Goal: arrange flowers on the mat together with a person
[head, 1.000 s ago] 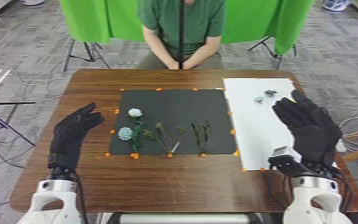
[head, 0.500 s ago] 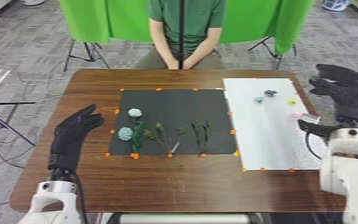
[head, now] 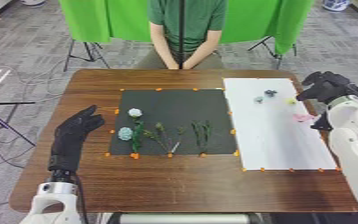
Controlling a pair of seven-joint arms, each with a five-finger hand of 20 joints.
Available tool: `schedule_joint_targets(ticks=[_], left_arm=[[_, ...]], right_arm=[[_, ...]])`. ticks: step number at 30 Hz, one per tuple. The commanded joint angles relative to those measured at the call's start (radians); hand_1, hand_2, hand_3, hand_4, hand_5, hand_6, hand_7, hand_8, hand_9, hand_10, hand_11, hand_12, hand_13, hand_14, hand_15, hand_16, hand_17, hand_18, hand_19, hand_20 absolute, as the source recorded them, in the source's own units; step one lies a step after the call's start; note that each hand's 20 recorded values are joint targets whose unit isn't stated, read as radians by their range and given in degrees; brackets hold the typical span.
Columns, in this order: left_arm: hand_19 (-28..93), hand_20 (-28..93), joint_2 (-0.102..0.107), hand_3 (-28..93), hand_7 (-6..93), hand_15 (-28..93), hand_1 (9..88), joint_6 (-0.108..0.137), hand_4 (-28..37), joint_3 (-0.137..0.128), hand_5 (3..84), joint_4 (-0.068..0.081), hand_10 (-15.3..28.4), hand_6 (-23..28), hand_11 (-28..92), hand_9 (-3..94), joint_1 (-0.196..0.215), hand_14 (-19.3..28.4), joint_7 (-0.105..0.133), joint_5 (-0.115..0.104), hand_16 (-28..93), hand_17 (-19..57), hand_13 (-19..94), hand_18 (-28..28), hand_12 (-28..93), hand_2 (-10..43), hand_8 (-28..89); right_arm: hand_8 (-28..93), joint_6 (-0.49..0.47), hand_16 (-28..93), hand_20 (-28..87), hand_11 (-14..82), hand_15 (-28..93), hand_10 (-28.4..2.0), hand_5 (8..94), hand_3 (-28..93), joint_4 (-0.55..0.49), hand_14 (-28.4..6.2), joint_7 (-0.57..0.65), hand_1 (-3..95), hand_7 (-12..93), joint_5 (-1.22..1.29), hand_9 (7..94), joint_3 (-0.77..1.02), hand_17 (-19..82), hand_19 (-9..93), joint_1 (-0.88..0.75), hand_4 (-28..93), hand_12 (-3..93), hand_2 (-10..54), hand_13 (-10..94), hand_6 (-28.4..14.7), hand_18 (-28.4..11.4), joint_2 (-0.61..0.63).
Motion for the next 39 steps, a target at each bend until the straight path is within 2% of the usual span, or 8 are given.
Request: schedule_joint_targets(ticks=[1,6,12,16,21,31,34,39], left_arm=[[13,19,-0.013,67,13.1,23,24.1,-0.004,-21.7,-0.007,46.0,0.001,13.6,5.0,20,46.8,0.013,19.3,0.011,0.004,2,6.6,38,15.5,15,-2.1,-6],[13,19,-0.009,67,13.1,23,23.9,0.000,-21.7,-0.006,46.0,0.003,13.5,5.0,20,46.6,0.021,19.3,0.011,-0.004,2,6.6,38,15.5,15,-2.2,-6],[13,18,-0.001,66,13.1,23,24.2,-0.007,-21.7,0.006,46.0,0.009,13.4,5.0,19,46.6,0.007,19.3,0.003,0.000,2,6.6,38,15.4,15,-2.2,-6],[12,18,0.001,66,12.9,23,24.4,-0.005,-21.6,0.002,46.0,0.008,13.5,5.1,20,46.6,0.001,19.3,0.005,0.000,2,6.5,38,15.4,15,-2.0,-6],[12,19,0.001,66,13.0,23,24.6,0.004,-21.5,-0.007,46.1,0.005,13.5,5.0,20,46.6,0.006,19.2,0.005,-0.001,2,6.5,38,15.4,15,-1.7,-5],[12,19,0.009,66,13.1,23,24.8,0.013,-21.4,-0.019,46.1,-0.003,13.7,5.0,20,46.7,0.022,19.3,-0.002,-0.005,2,6.5,38,15.3,15,-1.5,-6],[12,19,0.009,66,13.1,23,24.8,0.013,-21.4,-0.036,46.1,-0.021,13.6,5.0,20,46.6,0.048,19.3,-0.005,0.001,2,6.5,38,15.3,15,-1.5,-6],[13,18,0.023,65,13.2,23,24.5,0.039,-21.8,-0.055,46.0,-0.025,13.6,5.0,20,46.6,0.068,19.3,-0.007,-0.019,2,6.2,38,16.1,15,-1.1,-6]], right_arm=[[-9,-0.125,26,41,10.3,45,-20.3,47.5,75,0.022,-13.5,0.037,32.6,14,0.024,47.5,0.008,30,53,-0.072,-23,23.2,-9.5,56,1.3,-17.5,0.016],[-8,-0.148,26,42,10.4,45,-20.1,42.8,74,0.060,-13.7,0.034,32.3,13,0.010,49.1,-0.028,32,53,-0.068,-24,23.0,-9.5,58,2.0,-18.0,0.006],[-10,0.001,26,43,13.2,45,-17.9,38.1,76,0.109,-12.4,-0.025,35.4,14,-0.067,54.3,-0.081,33,56,-0.097,-26,23.0,-9.5,62,3.2,-18.1,0.004],[-12,0.176,29,45,20.6,48,-10.8,54.3,77,0.155,-8.7,-0.036,43.5,19,-0.118,70.1,-0.127,32,59,-0.118,-28,23.0,-9.5,71,4.8,-18.0,-0.002],[4,0.345,39,49,9.0,57,-6.4,75.3,66,0.175,-7.4,-0.031,56.5,24,-0.112,88.3,-0.155,33,59,-0.120,-28,41.9,-9.5,73,5.0,-17.5,-0.003],[7,0.409,36,49,9.5,64,-6.4,81.0,67,-0.064,-8.1,-0.004,58.5,24,-0.014,92.8,-0.089,33,58,-0.050,-28,44.7,-9.5,74,4.0,-17.0,0.055],[7,0.407,36,49,9.4,64,-6.4,81.1,67,-0.139,-8.1,-0.029,58.5,23,0.070,92.8,-0.151,33,58,0.027,-27,45.0,-9.5,74,4.0,-17.0,0.060],[7,0.459,36,49,9.2,65,-6.4,81.1,67,-0.191,-8.3,-0.124,58.6,23,0.074,92.9,-0.376,33,58,0.193,-27,44.8,-9.5,73,3.9,-17.0,0.051]])
